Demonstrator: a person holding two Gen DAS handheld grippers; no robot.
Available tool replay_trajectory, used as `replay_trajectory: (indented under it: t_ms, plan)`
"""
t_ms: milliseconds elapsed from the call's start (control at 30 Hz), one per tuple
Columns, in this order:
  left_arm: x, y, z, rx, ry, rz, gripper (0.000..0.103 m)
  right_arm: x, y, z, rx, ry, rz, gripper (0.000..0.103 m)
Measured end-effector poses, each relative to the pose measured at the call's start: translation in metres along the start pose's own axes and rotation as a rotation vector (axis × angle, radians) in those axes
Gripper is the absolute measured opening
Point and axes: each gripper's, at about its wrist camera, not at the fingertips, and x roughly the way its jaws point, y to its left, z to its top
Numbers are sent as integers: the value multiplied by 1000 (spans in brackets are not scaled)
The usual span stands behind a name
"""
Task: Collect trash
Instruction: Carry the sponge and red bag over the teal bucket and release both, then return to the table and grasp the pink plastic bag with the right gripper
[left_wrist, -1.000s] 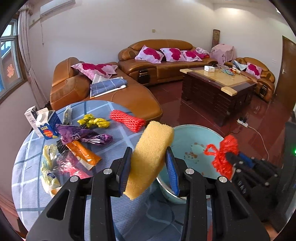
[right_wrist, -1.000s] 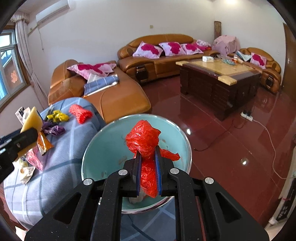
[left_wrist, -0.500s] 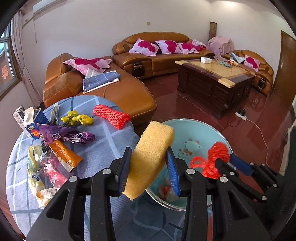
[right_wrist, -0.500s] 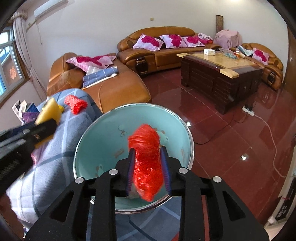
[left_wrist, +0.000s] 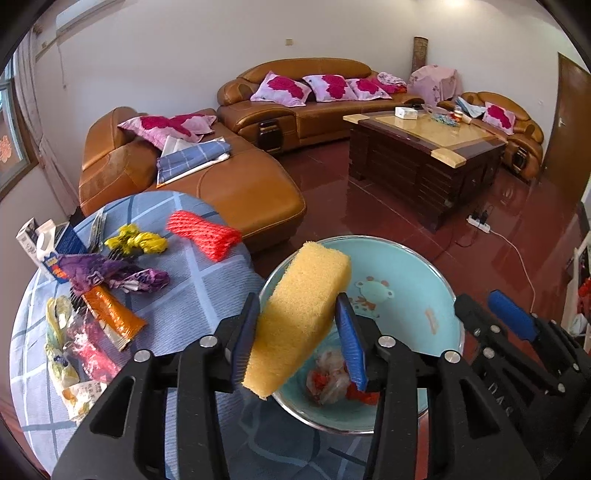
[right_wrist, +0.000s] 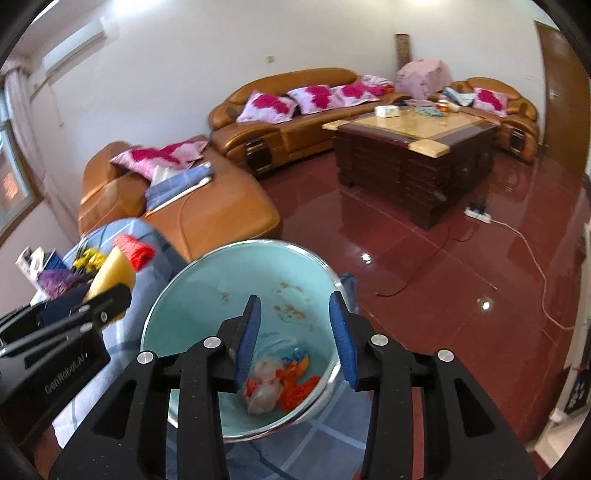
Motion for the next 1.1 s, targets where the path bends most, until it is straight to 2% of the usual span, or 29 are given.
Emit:
replay_trajectory:
  t_ms: [33, 67, 100, 167, 300, 433, 633, 700, 900, 1000, 1100]
  plan:
    - [1, -3, 0, 12, -4, 4, 55, -1, -3, 1, 15, -3, -10, 40]
    - [1, -5, 0, 18, -8, 6, 67, -1, -7, 1, 35, -4, -18, 42]
    - [0, -6, 0, 20, -12, 11, 75, -1, -10, 2, 48, -3, -22, 44]
    - [-1, -7, -1, 19, -15, 13, 77, -1, -14, 2, 72, -2, -19, 46]
    - [-5, -3, -1, 9, -19, 27, 83, -7, -16, 2, 85, -30, -12, 57]
    - [-10, 2, -1, -11, -23, 43, 85, -14, -13, 4, 78, -63, -14, 65]
    - [-17, 19, -6, -45, -27, 89, 91, -18, -11, 6, 75, -79, -26, 89]
    - [-19, 29, -10, -62, -24, 103, 95, -16, -6, 6, 49, -66, -56, 91]
    - [-23, 73, -28, -143, 7, 172, 95, -11, 5, 0, 12, -41, -101, 91]
    - [-27, 96, -39, -185, 15, 202, 95, -13, 17, -6, -42, -68, -110, 91]
    - [-30, 120, -54, -217, 29, 228, 95, -20, 35, -16, -110, -140, -118, 91]
